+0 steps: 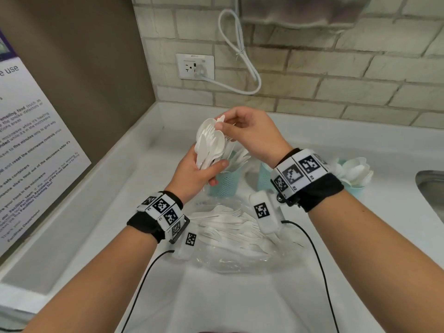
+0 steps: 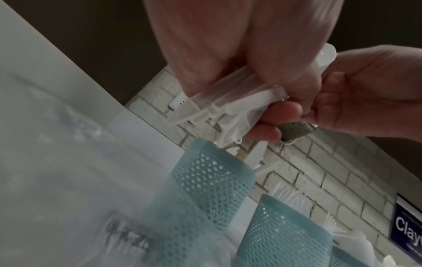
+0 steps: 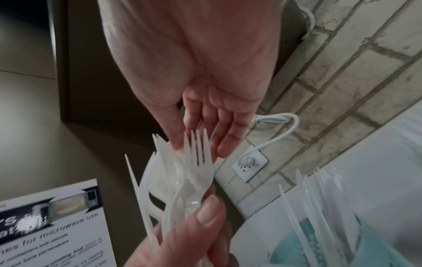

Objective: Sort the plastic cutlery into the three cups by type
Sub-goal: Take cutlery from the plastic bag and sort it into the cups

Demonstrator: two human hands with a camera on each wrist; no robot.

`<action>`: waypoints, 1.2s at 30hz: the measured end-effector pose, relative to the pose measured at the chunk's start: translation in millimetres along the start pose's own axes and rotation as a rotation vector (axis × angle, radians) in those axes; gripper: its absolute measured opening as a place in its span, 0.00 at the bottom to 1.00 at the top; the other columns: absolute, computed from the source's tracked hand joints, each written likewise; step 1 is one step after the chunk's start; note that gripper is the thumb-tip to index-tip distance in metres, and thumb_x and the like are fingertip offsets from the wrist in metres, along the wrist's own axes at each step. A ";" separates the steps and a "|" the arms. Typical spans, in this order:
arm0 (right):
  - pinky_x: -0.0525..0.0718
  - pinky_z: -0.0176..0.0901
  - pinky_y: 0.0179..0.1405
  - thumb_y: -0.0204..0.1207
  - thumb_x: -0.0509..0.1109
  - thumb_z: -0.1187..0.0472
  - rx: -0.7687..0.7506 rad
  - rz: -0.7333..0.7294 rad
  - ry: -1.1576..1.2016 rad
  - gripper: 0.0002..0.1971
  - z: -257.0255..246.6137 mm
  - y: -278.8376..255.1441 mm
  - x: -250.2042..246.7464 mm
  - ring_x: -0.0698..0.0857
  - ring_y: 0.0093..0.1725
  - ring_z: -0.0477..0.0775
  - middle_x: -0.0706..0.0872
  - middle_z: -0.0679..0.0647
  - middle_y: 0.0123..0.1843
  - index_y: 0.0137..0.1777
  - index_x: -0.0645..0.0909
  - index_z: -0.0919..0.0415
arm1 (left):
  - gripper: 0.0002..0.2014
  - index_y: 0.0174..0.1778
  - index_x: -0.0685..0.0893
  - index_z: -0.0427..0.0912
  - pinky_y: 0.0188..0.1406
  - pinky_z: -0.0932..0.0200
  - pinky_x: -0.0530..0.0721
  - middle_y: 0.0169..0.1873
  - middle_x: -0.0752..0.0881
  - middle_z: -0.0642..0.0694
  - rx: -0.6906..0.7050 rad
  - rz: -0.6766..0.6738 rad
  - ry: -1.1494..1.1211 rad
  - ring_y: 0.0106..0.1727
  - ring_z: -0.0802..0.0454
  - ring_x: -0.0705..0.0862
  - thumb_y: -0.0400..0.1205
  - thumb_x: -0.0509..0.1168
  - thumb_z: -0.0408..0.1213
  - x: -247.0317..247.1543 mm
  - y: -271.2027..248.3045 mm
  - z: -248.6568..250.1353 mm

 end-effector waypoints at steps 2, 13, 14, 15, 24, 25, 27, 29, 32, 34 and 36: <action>0.83 0.46 0.45 0.77 0.71 0.64 0.040 0.012 0.043 0.06 6.1 0.9 -3.1 0.84 0.42 0.51 0.87 0.51 0.41 0.41 0.79 0.53 | 0.17 0.54 0.76 0.45 0.25 0.59 0.82 0.35 0.80 0.45 0.006 -0.005 0.005 0.23 0.57 0.79 0.74 0.74 0.35 2.2 -0.3 1.3; 0.77 0.28 0.27 0.86 0.52 0.65 -0.237 0.536 0.214 0.07 -47.9 -3.8 -86.5 0.82 0.27 0.33 0.86 0.72 0.51 0.48 0.66 0.54 | 0.20 0.62 0.74 0.47 0.26 0.59 0.81 0.37 0.80 0.50 -0.038 0.146 0.131 0.25 0.59 0.77 0.78 0.72 0.40 -28.9 0.6 -16.1; 0.77 0.28 0.27 0.86 0.52 0.65 -0.226 0.541 0.171 0.09 -44.5 -2.6 -85.4 0.82 0.28 0.33 0.86 0.71 0.51 0.46 0.66 0.52 | 0.21 0.64 0.74 0.46 0.26 0.59 0.81 0.37 0.80 0.50 -0.035 0.169 0.138 0.26 0.59 0.77 0.78 0.72 0.40 -33.8 1.6 -15.8; 0.77 0.28 0.28 0.86 0.52 0.65 -0.181 0.516 0.113 0.10 -34.9 -0.1 -79.2 0.81 0.28 0.32 0.86 0.70 0.51 0.45 0.66 0.50 | 0.21 0.65 0.73 0.45 0.27 0.59 0.82 0.38 0.80 0.50 -0.028 0.185 0.145 0.28 0.57 0.77 0.78 0.71 0.41 -36.9 2.5 -15.1; 0.73 0.42 0.61 0.83 0.59 0.50 0.077 0.247 -0.294 0.15 38.1 -9.9 -12.8 0.72 0.63 0.49 0.81 0.45 0.52 0.64 0.76 0.56 | 0.18 0.64 0.71 0.50 0.29 0.54 0.85 0.35 0.81 0.51 -0.001 0.193 0.189 0.31 0.56 0.81 0.81 0.68 0.40 -27.3 6.5 -3.8; 0.73 0.43 0.63 0.83 0.60 0.49 0.007 0.300 -0.295 0.15 23.7 -13.4 -15.0 0.71 0.62 0.48 0.80 0.44 0.52 0.62 0.78 0.55 | 0.18 0.63 0.71 0.52 0.29 0.53 0.85 0.36 0.82 0.50 -0.002 0.191 0.200 0.32 0.54 0.81 0.81 0.68 0.40 -25.9 6.9 -3.1; 0.75 0.41 0.58 0.81 0.63 0.49 -0.124 0.368 -0.243 0.11 -2.1 -22.2 -13.0 0.72 0.55 0.45 0.80 0.45 0.49 0.55 0.81 0.53 | 0.17 0.62 0.70 0.53 0.28 0.53 0.84 0.39 0.83 0.49 -0.003 0.193 0.244 0.33 0.50 0.82 0.81 0.68 0.41 -22.9 7.7 -1.0; 0.78 0.39 0.48 0.76 0.69 0.49 -0.153 0.362 -0.181 0.09 -12.2 -28.6 -2.8 0.77 0.44 0.45 0.82 0.52 0.43 0.50 0.82 0.53 | 0.18 0.65 0.70 0.52 0.27 0.55 0.84 0.41 0.83 0.49 -0.008 0.208 0.300 0.35 0.51 0.83 0.81 0.66 0.41 -19.9 7.7 1.2; 0.81 0.40 0.41 0.72 0.75 0.52 -0.050 0.302 -0.140 0.11 -1.8 -29.7 11.6 0.77 0.34 0.45 0.83 0.57 0.42 0.50 0.81 0.54 | 0.18 0.66 0.70 0.48 0.33 0.49 0.88 0.40 0.82 0.54 -0.003 0.218 0.350 0.38 0.51 0.85 0.82 0.65 0.39 -14.6 5.9 5.2; 0.84 0.44 0.44 0.73 0.75 0.57 -0.030 0.313 -0.099 0.07 3.4 -28.3 10.1 0.80 0.36 0.48 0.84 0.54 0.42 0.47 0.80 0.55 | 0.18 0.65 0.70 0.46 0.36 0.46 0.89 0.42 0.83 0.53 0.003 0.219 0.366 0.41 0.51 0.86 0.81 0.66 0.39 -12.1 4.9 6.3; 0.87 0.52 0.47 0.74 0.74 0.59 -0.001 0.322 -0.029 0.06 7.9 -26.4 5.7 0.86 0.40 0.56 0.87 0.54 0.42 0.41 0.79 0.53 | 0.20 0.67 0.70 0.46 0.35 0.47 0.89 0.45 0.83 0.52 0.006 0.216 0.373 0.43 0.55 0.86 0.81 0.67 0.39 -11.1 4.3 6.7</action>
Point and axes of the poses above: each hand's wrist, its own y-axis towards the middle knuckle, its own x-axis out of the palm, z = x × y, the point moved 10 cm from there along y, towards the middle knuckle
